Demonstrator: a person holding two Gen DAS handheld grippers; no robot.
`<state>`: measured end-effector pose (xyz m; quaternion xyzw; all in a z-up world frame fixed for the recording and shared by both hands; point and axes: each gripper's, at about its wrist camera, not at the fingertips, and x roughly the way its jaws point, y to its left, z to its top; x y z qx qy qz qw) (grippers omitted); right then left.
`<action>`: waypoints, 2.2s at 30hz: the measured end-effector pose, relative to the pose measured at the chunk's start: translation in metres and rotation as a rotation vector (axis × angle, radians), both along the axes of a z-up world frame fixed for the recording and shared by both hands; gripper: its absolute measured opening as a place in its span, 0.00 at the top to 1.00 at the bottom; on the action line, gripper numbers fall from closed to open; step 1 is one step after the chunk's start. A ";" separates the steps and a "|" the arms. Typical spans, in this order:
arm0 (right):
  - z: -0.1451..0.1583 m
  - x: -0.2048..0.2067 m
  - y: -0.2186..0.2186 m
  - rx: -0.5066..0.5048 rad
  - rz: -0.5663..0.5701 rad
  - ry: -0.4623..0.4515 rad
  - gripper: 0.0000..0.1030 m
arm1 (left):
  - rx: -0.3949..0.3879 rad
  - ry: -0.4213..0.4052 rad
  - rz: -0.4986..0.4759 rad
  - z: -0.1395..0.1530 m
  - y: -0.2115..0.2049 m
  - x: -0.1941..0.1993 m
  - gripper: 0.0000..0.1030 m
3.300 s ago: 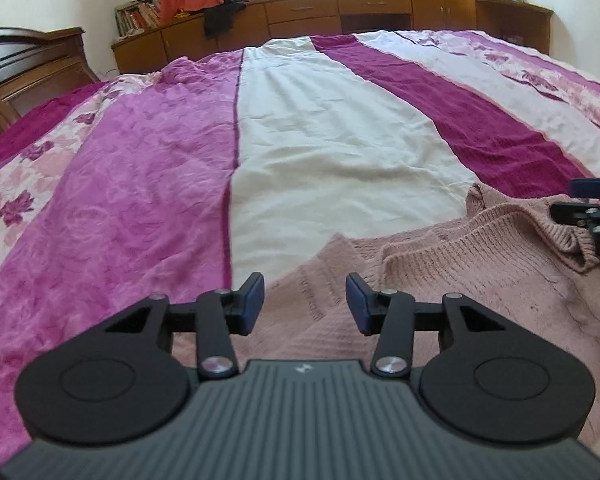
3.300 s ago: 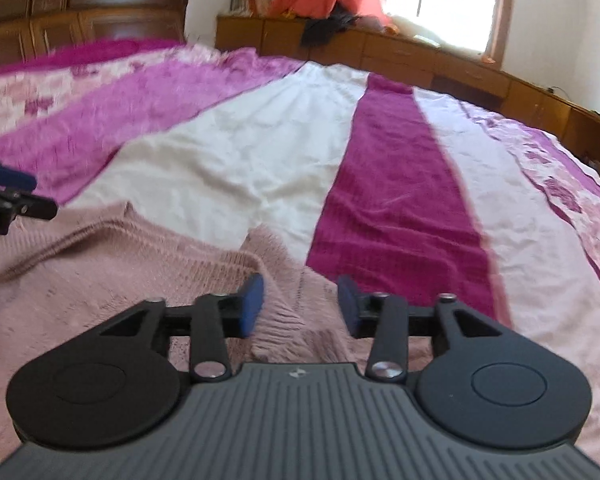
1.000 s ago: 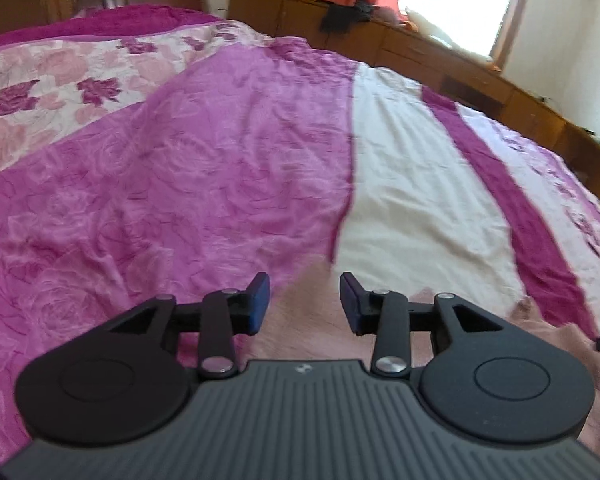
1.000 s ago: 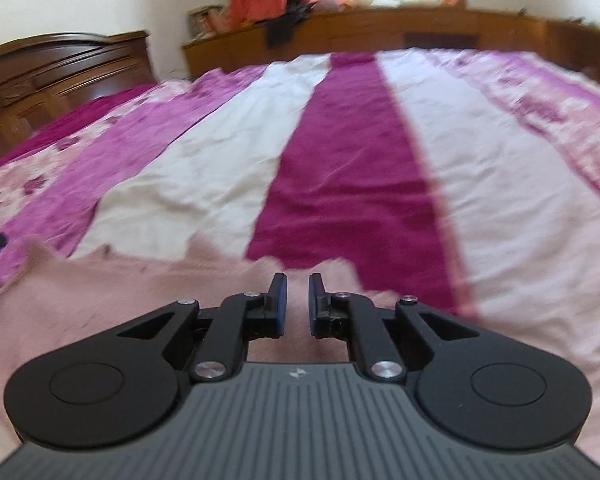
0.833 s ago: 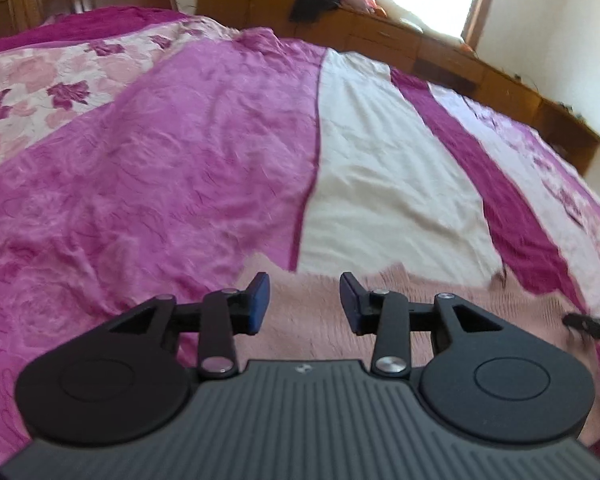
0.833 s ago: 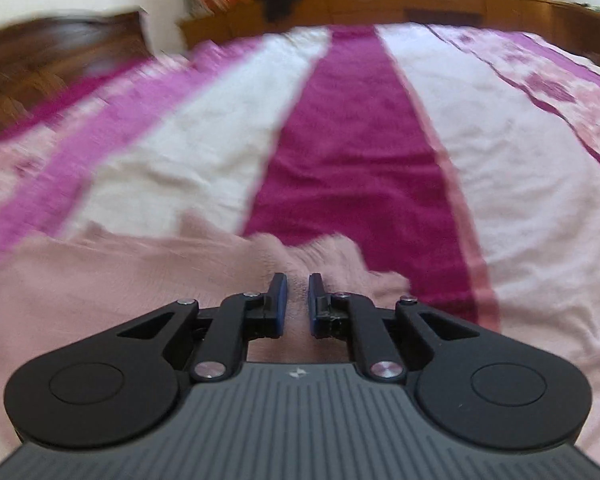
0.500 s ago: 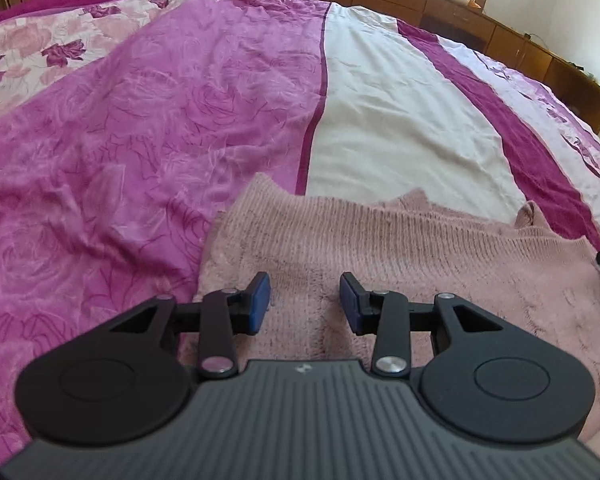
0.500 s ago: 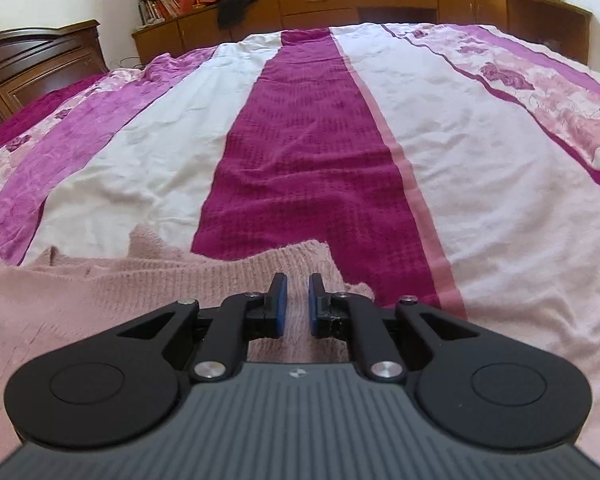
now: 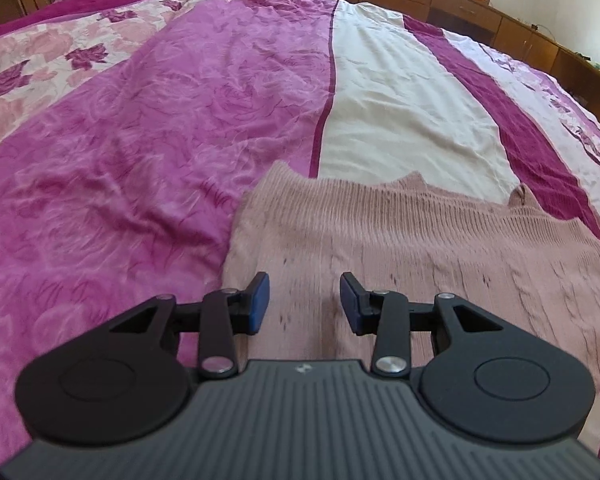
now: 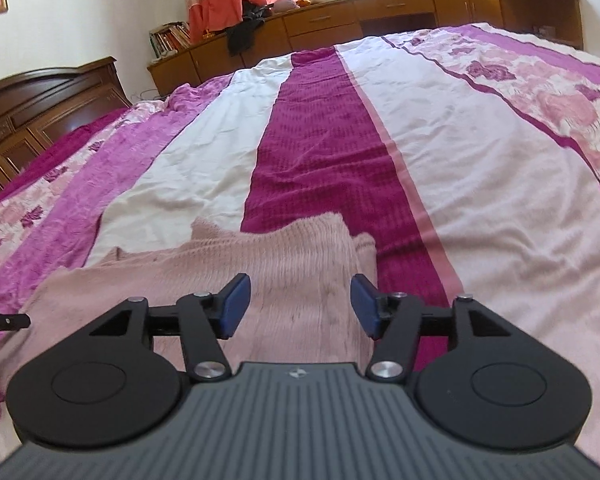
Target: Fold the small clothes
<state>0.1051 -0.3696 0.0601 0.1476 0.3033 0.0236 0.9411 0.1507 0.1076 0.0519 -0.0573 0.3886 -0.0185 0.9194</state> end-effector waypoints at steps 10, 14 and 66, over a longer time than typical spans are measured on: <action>-0.009 -0.036 -0.014 0.074 -0.064 0.033 0.37 | 0.015 0.026 0.017 0.012 -0.001 -0.040 0.61; -0.014 -0.046 -0.020 0.110 -0.080 0.051 0.31 | 0.037 0.021 0.013 0.016 -0.002 -0.050 0.60; -0.070 -0.042 -0.029 0.587 -0.083 0.079 0.39 | 0.025 0.076 0.042 0.006 -0.008 -0.086 0.60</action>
